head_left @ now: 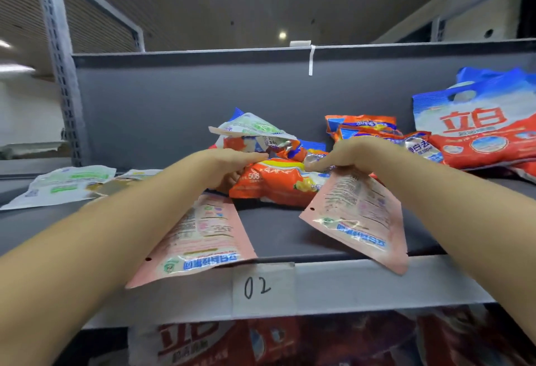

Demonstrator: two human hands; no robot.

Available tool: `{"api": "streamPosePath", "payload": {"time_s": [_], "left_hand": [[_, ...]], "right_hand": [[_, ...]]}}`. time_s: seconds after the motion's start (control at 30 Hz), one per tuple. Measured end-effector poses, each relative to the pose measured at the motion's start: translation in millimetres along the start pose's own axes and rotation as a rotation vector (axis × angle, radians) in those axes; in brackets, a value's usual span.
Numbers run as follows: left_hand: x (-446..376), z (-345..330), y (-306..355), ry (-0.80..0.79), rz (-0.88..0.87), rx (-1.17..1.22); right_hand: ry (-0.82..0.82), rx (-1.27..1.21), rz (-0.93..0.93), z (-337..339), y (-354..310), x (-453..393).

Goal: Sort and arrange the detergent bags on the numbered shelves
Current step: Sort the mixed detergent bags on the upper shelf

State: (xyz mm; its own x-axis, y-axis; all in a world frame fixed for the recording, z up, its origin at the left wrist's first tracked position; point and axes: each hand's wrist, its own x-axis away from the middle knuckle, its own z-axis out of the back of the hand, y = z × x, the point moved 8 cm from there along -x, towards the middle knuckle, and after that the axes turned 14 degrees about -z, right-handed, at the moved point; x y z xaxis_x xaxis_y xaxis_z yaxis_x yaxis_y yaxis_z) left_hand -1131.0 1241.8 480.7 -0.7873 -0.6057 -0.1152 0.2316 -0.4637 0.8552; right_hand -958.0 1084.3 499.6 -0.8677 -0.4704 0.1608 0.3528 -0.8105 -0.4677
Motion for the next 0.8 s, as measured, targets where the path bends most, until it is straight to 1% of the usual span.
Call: {"api": "streamPosePath", "payload": {"time_s": [0.07, 0.13, 0.27, 0.47, 0.53, 0.6, 0.7, 0.77, 0.8], "left_hand": [[7, -6, 8, -0.017, -0.033, 0.099], [10, -7, 10, -0.035, -0.054, 0.132], [13, 14, 24, 0.098, -0.135, 0.186], [20, 52, 44, 0.174, -0.203, 0.309], [22, 63, 49, 0.181, -0.213, 0.349], [22, 66, 52, 0.132, -0.21, 0.391], [22, 50, 62, -0.016, -0.199, 0.484], [16, 36, 74, -0.084, -0.222, 0.537], [12, 29, 80, -0.091, -0.234, 0.545]], "right_hand": [[0.075, -0.002, 0.061, 10, -10, 5], [0.16, 0.007, 0.134, 21, -24, 17], [0.198, -0.097, 0.223, 34, -47, 36], [0.318, -0.504, 0.367, 64, -82, 58], [0.34, -0.67, 0.449, 76, -89, 72], [0.391, -0.752, 0.537, 89, -91, 92], [0.475, -0.79, 0.642, 104, -84, 120], [0.507, -0.779, 0.682, 110, -71, 131], [0.535, -0.75, 0.686, 114, -63, 135]]}}
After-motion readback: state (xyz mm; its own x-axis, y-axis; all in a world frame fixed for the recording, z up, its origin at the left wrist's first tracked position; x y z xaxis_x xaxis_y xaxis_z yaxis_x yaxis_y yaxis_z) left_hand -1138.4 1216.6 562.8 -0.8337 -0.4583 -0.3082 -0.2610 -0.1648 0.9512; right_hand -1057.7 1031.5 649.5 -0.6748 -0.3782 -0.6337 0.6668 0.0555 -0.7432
